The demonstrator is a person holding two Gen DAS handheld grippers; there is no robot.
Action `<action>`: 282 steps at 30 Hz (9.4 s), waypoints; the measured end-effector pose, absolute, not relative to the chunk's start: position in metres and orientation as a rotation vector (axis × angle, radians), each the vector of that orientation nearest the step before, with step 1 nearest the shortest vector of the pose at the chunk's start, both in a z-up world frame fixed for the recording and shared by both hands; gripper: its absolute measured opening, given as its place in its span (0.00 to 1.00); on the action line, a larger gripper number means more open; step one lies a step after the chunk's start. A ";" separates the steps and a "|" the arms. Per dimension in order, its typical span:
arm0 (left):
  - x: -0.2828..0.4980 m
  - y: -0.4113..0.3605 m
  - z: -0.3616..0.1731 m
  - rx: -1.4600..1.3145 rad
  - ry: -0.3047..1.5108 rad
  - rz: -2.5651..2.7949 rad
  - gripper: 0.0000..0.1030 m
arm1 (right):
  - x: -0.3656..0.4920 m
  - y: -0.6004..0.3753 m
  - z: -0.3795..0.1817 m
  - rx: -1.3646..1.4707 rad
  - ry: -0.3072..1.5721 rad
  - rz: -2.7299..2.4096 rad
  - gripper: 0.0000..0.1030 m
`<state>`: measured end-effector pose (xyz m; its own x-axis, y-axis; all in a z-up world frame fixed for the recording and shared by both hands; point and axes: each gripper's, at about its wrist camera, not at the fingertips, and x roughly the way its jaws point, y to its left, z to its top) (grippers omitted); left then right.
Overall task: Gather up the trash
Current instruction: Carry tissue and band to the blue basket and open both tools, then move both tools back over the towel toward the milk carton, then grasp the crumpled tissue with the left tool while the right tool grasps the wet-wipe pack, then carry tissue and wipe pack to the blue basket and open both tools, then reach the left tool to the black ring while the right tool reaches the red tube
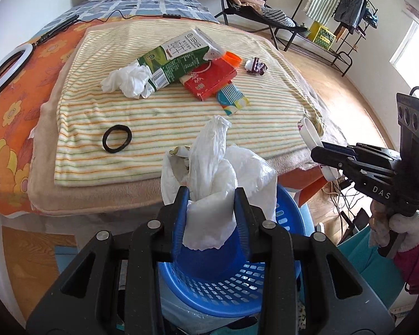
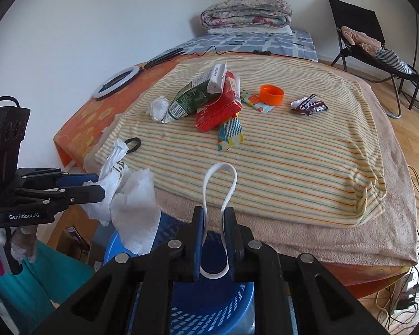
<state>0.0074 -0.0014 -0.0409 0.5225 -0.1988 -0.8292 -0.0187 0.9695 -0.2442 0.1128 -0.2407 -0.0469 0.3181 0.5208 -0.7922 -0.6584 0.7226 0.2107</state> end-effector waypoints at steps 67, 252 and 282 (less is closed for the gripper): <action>0.016 0.009 -0.051 -0.209 1.049 -0.019 0.63 | 0.109 -0.223 -0.053 -0.151 0.965 0.777 0.84; -0.018 -0.043 -0.117 -0.169 1.214 -0.155 0.62 | 0.064 -0.264 -0.084 -0.158 1.064 0.753 0.89; 0.052 0.077 -0.041 -0.193 1.057 0.071 0.62 | 0.143 -0.241 -0.022 -0.052 0.970 0.776 0.98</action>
